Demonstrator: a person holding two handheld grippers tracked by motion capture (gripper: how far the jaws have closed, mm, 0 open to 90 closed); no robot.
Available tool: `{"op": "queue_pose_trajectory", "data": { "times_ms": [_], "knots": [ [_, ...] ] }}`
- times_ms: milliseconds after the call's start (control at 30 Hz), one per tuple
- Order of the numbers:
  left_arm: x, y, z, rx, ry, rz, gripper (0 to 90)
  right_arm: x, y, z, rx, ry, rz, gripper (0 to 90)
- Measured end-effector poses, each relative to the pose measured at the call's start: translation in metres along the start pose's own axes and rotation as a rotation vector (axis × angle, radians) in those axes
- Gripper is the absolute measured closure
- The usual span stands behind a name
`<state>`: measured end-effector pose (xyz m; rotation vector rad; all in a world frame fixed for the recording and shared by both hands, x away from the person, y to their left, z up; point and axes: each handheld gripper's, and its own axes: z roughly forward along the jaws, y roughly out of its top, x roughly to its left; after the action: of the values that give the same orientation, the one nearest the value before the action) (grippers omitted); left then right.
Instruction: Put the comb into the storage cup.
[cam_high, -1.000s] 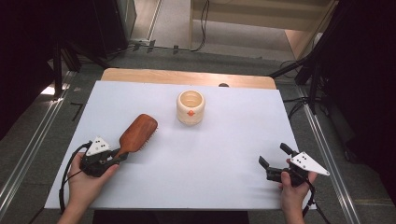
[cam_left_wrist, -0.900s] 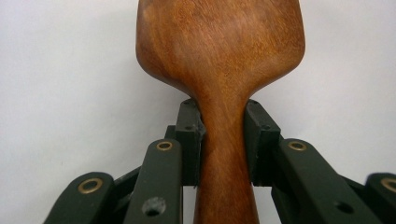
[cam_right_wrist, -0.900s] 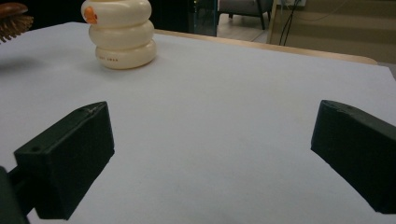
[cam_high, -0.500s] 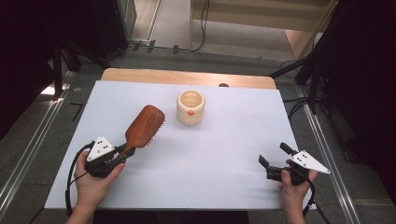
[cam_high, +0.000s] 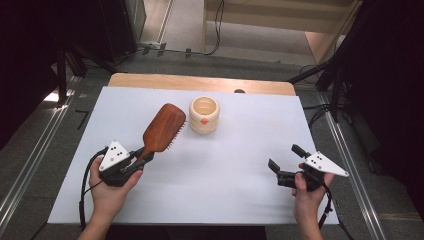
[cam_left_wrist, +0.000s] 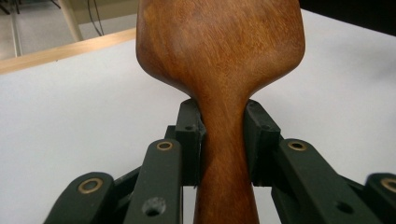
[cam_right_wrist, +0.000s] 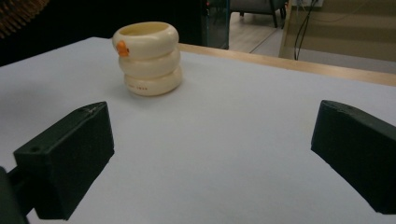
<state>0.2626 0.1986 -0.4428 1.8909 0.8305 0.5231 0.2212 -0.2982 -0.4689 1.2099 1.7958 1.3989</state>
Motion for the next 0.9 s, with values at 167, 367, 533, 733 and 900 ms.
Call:
{"op": "queue_pose_trajectory", "data": {
  "times_ms": [167, 367, 533, 733, 900],
  "knots": [
    [-0.005, 0.006, 0.006, -0.027, -0.02, -0.003, 71.7, 0.009, 0.016, 0.011, 0.002, 0.008, -0.018, 0.0],
    [-0.011, 0.005, 0.011, -0.05, -0.042, -0.004, 71.8, 0.02, 0.032, 0.025, 0.015, 0.041, -0.006, 0.0],
    [-0.016, 0.003, 0.016, -0.056, -0.058, -0.006, 71.8, 0.03, 0.04, 0.039, 0.018, 0.077, -0.004, 0.0],
    [-0.028, 0.002, 0.02, -0.065, -0.078, 0.011, 71.8, 0.045, 0.048, 0.054, 0.015, 0.108, 0.013, 0.0],
    [-0.038, 0.0, 0.023, -0.075, -0.092, 0.026, 71.8, 0.06, 0.054, 0.063, 0.006, 0.149, 0.029, 0.0]
  ]
}}
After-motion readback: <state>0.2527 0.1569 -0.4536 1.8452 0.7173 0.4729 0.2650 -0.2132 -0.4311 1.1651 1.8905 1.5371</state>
